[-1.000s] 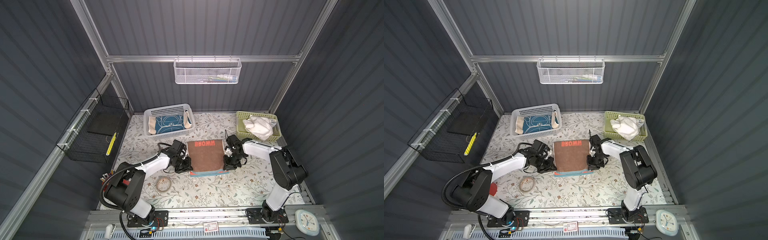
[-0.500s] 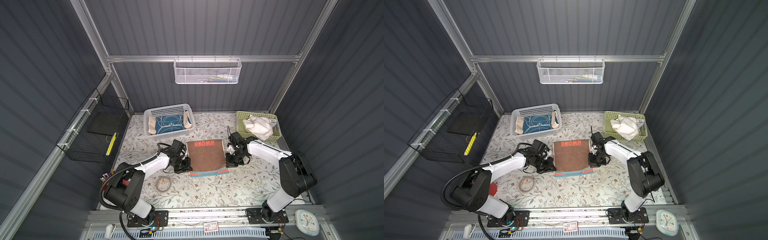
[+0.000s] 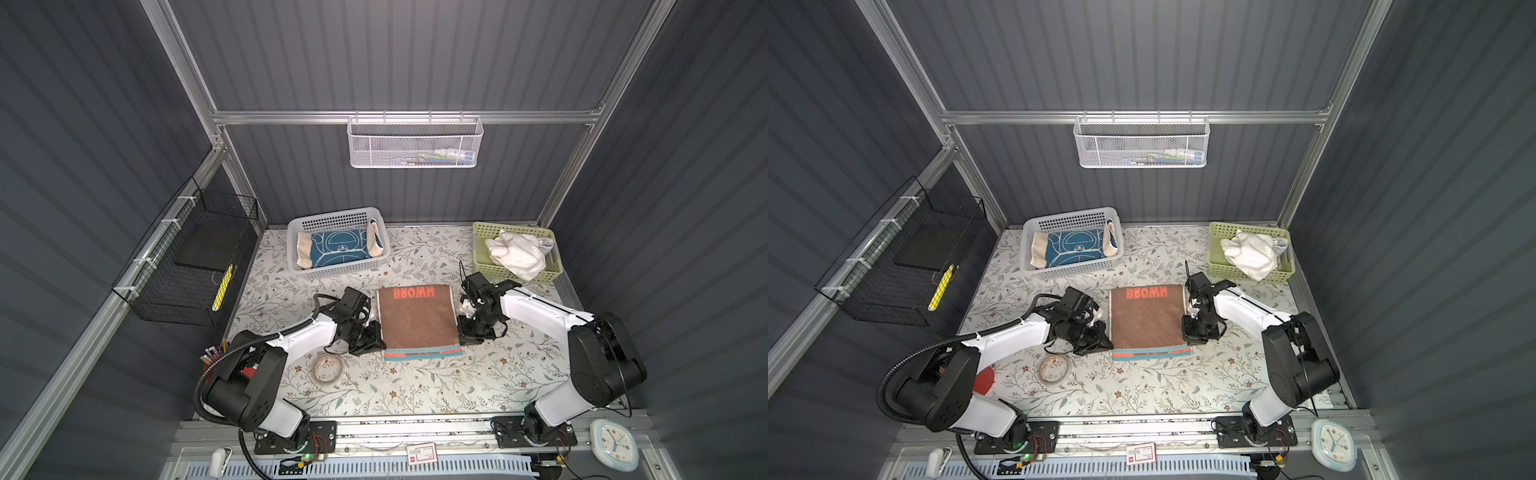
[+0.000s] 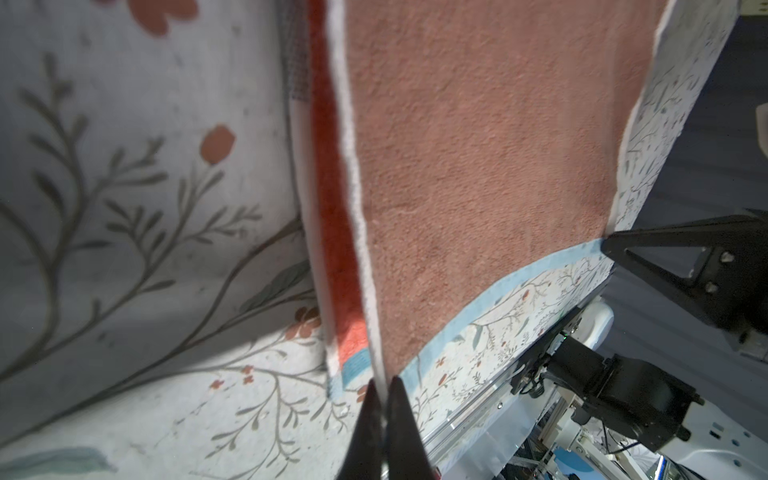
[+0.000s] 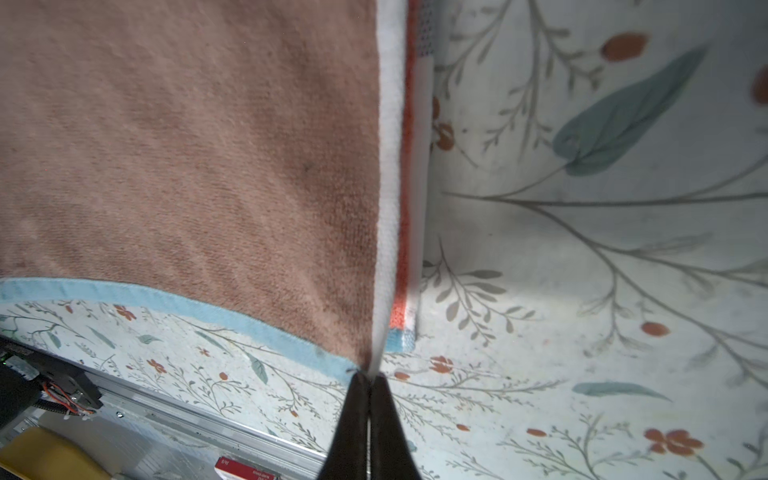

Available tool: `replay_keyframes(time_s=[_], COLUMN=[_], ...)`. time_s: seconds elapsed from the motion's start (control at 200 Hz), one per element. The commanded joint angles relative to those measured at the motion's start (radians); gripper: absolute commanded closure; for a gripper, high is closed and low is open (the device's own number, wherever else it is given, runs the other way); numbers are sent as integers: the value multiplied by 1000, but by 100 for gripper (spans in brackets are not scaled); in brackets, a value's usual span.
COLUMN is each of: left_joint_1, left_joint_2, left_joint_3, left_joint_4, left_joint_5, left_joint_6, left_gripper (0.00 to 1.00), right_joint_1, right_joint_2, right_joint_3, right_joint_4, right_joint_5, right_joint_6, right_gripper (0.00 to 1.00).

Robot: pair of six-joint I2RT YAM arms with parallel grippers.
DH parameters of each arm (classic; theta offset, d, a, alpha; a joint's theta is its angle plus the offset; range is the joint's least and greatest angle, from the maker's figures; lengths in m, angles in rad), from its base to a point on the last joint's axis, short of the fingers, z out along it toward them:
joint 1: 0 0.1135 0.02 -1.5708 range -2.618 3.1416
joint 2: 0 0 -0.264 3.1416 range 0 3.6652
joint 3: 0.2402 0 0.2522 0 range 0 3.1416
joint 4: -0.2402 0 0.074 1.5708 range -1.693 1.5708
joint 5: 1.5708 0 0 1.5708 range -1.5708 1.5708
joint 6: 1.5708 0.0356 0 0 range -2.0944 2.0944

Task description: Fold and stack the towels

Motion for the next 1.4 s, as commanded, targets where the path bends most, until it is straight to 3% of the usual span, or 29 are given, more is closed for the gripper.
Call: replay_keyframes(time_s=[0.0,0.08,0.22,0.405,0.625,0.74,0.805,0.885,0.966,1.046,1.176,1.396], left_joint_1=[-3,-3,-3,-2,-12,-17,-14,-7,12,44,86,152], left_joint_2=[-12,-20,-3,-12,-84,-165,-167,-100,-2,96,227,423], left_joint_3=[-33,-18,7,28,-64,-79,-25,81,182,259,370,488], left_joint_4=[-22,-51,-45,-89,-90,-124,-174,-225,-215,-146,-94,56], left_joint_5=[29,12,21,4,7,-47,-110,-150,-123,-60,-59,27], left_joint_6=[-14,6,14,34,-23,-29,13,84,134,147,175,133], left_gripper=[85,83,92,95,100,95,85,74,69,68,65,63], right_joint_1=[4,4,6,13,32,53,52,38,-3,-39,-87,-135], right_joint_2=[-10,-8,11,-3,-35,-93,-108,-103,-81,-45,58,242], right_joint_3=[-24,-33,-47,-76,-155,-129,-71,12,71,96,150,290], right_joint_4=[-32,-39,-30,-36,-41,-59,-89,-114,-86,17,166,216], right_joint_5=[25,24,7,10,7,31,67,123,155,183,175,131], right_joint_6=[-12,-20,-24,-23,0,17,2,-30,-53,-76,-85,-93], right_gripper=[100,100,100,100,100,61,51,46,45,47,50,50])
